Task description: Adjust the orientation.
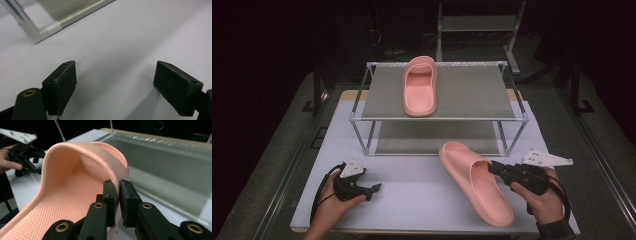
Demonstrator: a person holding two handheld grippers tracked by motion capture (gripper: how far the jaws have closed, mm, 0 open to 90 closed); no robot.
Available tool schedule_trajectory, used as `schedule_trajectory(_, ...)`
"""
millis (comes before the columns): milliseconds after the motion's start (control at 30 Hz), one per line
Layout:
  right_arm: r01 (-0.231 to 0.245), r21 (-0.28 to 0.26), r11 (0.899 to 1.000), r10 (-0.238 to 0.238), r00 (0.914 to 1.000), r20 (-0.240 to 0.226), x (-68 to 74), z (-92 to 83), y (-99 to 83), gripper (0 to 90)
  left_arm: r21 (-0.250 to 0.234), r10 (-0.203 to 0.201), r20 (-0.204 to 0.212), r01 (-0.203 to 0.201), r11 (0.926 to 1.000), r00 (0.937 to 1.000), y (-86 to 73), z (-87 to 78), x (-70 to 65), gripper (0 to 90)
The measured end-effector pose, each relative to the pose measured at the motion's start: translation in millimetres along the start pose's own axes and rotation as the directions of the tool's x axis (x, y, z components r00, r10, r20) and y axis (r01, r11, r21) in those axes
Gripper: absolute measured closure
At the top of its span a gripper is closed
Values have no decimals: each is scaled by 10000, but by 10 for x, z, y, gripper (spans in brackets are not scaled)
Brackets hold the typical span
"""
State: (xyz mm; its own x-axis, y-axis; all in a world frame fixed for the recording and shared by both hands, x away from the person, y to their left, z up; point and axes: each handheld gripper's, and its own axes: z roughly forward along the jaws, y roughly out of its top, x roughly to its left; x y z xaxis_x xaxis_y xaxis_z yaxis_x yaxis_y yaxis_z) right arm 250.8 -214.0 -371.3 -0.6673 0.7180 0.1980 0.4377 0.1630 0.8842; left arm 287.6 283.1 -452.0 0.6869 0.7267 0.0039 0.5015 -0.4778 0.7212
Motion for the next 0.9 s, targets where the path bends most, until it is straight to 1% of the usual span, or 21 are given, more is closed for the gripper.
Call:
schedule_trajectory(67, 88, -113, 9999, -89, 9999, -71, 6, -48, 66, 831, -3, 2, -1, -2, 10000, 10000, 0, 0, 0, 173)
schedule_trajectory(100, 88, -113, 9999, -89, 9999, -71, 6, -48, 66, 831, -3, 2, -1, -2, 10000, 10000, 0, 0, 0, 173)
schedule_trajectory(133, 180, -249, 9995, -183, 9997, -130, 18, -103, 140, 832, -2, -1, -3, 1, 10000, 10000, 0, 0, 0, 173)
schedule_trajectory(167, 180, -249, 9995, -183, 9997, -130, 18, -103, 140, 832, -2, -1, -3, 1, 10000, 10000, 0, 0, 0, 173)
schedule_trajectory(200, 245, -432, 9988, -254, 9995, -200, 28, -155, 215, 833, -4, -1, -5, 1, 10000, 10000, 0, 1, -1, 173)
schedule_trajectory(267, 266, -477, 9985, -277, 9994, -217, 33, -176, 242, 833, -3, 3, -7, -3, 10000, 10000, 0, 0, -1, 173)
schedule_trajectory(300, 351, -640, 9973, -370, 9989, -281, 41, -232, 322, 833, -10, -8, -5, 8, 10000, 10000, 0, 1, -2, 173)
schedule_trajectory(433, 458, -889, 9950, -495, 9980, -403, 54, -310, 433, 834, -29, -19, -17, 19, 10000, 10000, 0, 2, -2, 173)
schedule_trajectory(600, 461, -1195, 9918, -535, 9968, -594, 69, -393, 566, 836, 8, -13, 15, 13, 10000, 10000, 2, 1, 3, 172)
schedule_trajectory(733, 600, -1387, 9885, -684, 9960, -567, 83, -467, 708, 838, -8, -21, 12, 21, 10000, 10000, 1, 1, 2, 172)
schedule_trajectory(900, 760, -1678, 9829, -839, 9957, -404, 53, -508, 893, 840, 11, -13, 18, 13, 10000, 10000, 3, 1, 3, 172)
